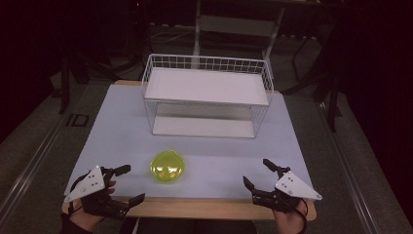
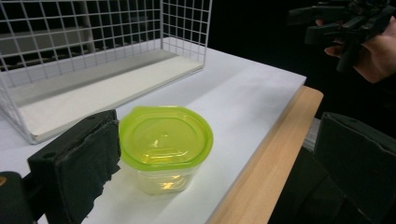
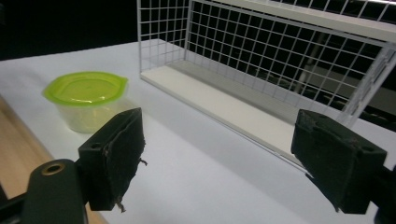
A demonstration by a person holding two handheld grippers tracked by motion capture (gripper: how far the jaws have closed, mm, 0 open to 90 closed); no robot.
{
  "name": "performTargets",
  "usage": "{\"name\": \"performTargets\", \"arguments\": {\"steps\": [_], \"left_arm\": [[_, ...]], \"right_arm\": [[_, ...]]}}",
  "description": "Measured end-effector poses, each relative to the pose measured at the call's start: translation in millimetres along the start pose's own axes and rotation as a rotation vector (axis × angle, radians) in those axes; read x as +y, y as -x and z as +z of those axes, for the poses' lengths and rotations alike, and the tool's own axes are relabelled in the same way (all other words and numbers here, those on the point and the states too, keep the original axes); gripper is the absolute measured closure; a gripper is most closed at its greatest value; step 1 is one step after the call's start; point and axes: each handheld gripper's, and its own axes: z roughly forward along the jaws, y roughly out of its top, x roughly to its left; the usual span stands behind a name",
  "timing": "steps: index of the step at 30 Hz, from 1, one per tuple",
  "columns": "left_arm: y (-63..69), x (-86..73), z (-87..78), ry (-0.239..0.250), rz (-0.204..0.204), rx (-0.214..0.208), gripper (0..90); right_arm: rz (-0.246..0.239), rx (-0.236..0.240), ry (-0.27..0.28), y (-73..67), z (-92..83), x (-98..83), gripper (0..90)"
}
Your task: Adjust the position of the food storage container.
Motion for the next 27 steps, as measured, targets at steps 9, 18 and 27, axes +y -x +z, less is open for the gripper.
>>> {"name": "performTargets", "arguments": {"steps": [9,18,27], "left_arm": [[9.7,7.7,1.7,-0.004,-0.022,-0.011,1.7],[1.7,11.5,15.5,-0.108,-0.076,0.011,8.0],[-18.9,3.8,24.9,-0.261,-0.102,0.214,72.0]], "right_arm": [[0.012,0.001,0.013,-0.2,-1.5,1.0,16.3],[0.019,0.018,0.01,-2.3,0.1,1.3,16.3],[0.015,0.032,0.016,-4.9,0.3,1.9,16.3]]}}
